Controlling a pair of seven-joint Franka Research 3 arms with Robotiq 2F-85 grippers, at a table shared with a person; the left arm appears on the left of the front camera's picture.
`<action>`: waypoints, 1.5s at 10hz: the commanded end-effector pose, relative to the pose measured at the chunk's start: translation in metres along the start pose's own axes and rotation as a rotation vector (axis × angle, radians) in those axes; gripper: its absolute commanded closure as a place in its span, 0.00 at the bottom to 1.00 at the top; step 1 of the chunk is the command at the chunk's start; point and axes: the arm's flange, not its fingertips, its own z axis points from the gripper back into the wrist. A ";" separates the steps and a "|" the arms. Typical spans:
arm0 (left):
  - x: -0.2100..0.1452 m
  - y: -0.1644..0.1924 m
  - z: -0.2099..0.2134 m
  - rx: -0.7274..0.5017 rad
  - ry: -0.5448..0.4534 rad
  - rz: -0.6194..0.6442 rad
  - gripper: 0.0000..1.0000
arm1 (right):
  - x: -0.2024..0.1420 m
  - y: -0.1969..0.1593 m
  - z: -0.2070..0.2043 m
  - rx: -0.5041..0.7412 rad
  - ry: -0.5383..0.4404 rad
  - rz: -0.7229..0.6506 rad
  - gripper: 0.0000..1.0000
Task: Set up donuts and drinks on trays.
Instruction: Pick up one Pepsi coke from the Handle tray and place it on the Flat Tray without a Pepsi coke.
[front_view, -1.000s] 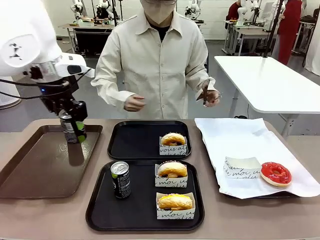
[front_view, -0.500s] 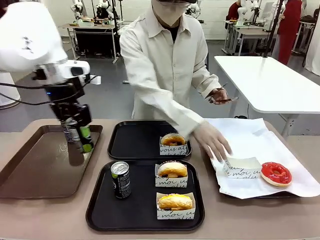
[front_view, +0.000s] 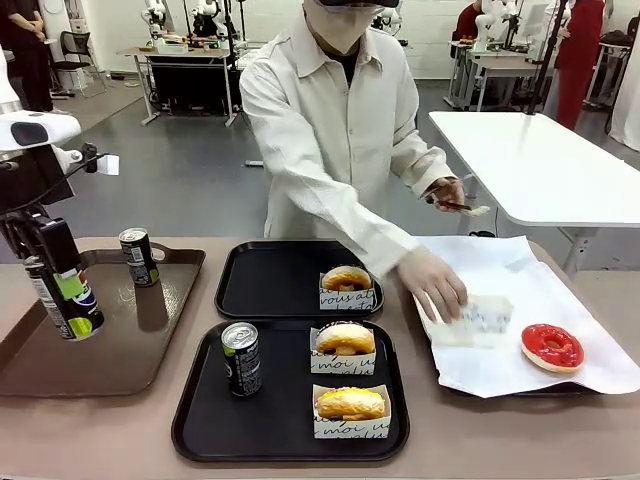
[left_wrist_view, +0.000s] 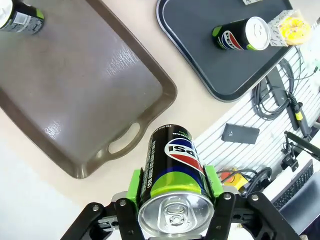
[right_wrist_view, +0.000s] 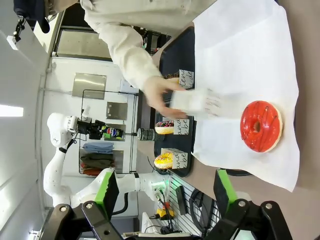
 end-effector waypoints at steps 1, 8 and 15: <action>0.002 -0.002 -0.002 -0.001 0.007 -0.008 0.41 | 0.002 0.001 0.002 0.021 -0.009 0.004 0.00; 0.002 -0.002 -0.002 -0.001 0.007 -0.008 0.41 | 0.002 0.001 0.002 0.021 -0.009 0.004 0.00; 0.065 -0.030 -0.001 0.124 0.027 0.000 0.41 | 0.002 0.001 0.002 0.021 -0.009 0.004 0.00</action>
